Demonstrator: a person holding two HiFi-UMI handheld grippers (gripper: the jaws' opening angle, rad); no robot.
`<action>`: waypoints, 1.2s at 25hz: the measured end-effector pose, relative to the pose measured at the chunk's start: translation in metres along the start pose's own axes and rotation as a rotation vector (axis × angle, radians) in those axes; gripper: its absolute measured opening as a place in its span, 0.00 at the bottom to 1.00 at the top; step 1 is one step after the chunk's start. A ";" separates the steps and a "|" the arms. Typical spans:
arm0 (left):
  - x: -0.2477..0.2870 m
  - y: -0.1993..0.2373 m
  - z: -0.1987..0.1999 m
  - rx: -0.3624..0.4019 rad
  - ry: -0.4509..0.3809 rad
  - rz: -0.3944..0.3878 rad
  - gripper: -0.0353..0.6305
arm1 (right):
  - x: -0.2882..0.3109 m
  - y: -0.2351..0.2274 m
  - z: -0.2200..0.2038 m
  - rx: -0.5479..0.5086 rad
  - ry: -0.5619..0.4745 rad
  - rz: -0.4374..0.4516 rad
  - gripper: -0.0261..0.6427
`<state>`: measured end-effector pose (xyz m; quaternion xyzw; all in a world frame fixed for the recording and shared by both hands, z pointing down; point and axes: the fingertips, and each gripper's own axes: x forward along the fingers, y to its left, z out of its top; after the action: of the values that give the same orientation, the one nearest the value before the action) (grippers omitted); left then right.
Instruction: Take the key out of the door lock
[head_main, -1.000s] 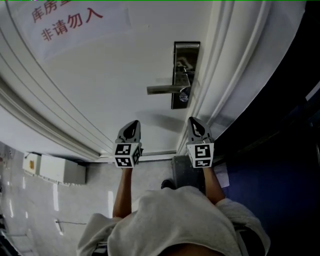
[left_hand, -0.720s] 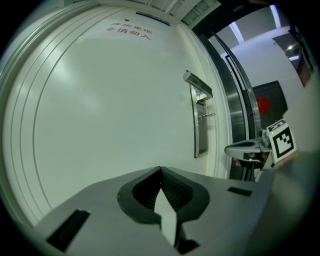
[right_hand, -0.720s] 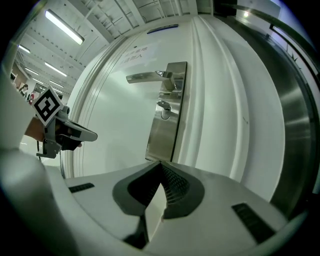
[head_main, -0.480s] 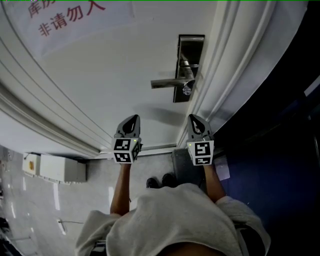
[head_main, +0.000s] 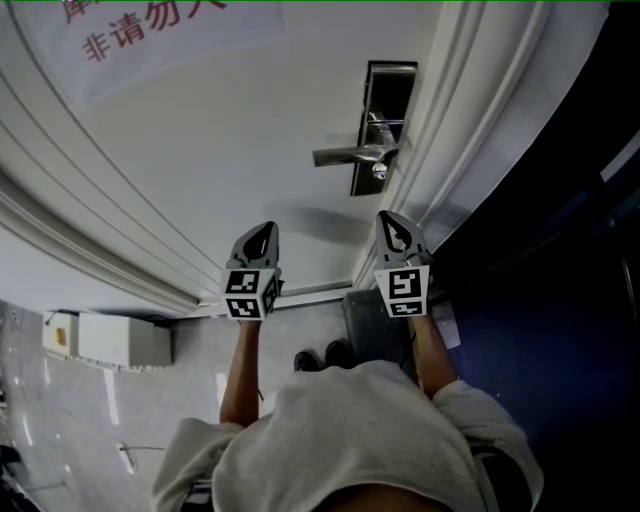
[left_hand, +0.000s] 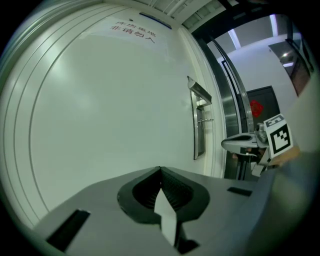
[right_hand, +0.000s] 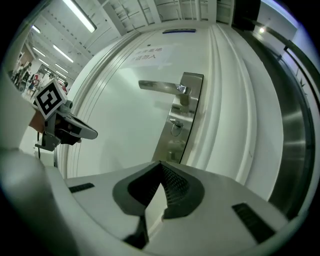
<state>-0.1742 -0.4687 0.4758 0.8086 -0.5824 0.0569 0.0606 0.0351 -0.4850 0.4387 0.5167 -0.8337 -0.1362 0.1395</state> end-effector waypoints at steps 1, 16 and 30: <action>0.000 0.000 0.000 -0.006 -0.002 -0.003 0.08 | 0.000 -0.002 0.006 -0.019 -0.009 -0.005 0.07; -0.001 -0.010 0.000 -0.005 -0.015 -0.048 0.08 | 0.005 -0.021 0.069 -0.489 -0.051 -0.077 0.07; -0.001 -0.014 -0.002 0.001 -0.006 -0.072 0.08 | 0.007 -0.017 0.062 -1.120 0.041 -0.121 0.08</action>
<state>-0.1616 -0.4636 0.4769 0.8292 -0.5533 0.0524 0.0603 0.0226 -0.4935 0.3760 0.4133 -0.6001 -0.5556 0.4005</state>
